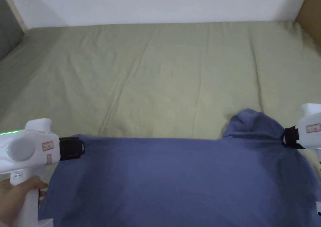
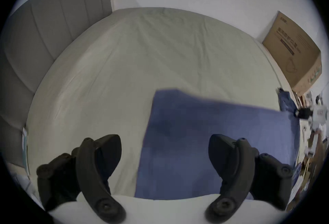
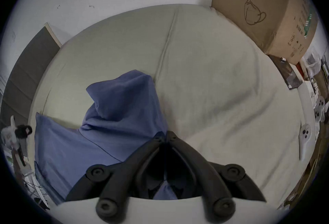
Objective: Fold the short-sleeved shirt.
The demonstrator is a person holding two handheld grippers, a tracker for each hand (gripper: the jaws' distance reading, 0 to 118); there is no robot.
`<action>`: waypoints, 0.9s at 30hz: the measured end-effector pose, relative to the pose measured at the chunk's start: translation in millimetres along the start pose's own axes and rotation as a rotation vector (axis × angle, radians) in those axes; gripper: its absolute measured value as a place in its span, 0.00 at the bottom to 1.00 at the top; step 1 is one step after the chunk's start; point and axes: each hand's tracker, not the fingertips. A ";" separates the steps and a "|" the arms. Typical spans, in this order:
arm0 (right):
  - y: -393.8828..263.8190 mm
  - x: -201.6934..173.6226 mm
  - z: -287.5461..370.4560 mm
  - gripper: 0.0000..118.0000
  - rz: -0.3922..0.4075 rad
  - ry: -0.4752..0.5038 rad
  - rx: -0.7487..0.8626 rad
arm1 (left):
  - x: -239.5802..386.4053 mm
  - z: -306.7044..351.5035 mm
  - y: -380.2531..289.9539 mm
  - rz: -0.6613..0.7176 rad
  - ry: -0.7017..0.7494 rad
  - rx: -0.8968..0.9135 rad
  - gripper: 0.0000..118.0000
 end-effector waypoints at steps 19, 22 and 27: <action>-4.7 -2.0 50.3 0.00 -0.012 0.075 0.052 | 17.3 8.4 8.2 -0.108 -0.032 -0.003 0.01; -14.2 -4.8 85.6 0.00 0.003 0.075 0.089 | 11.7 48.7 1.5 -0.125 -0.042 0.039 0.02; -51.3 -3.8 145.9 0.00 0.031 0.076 0.125 | -4.5 122.6 -29.0 -0.156 -0.059 0.104 0.01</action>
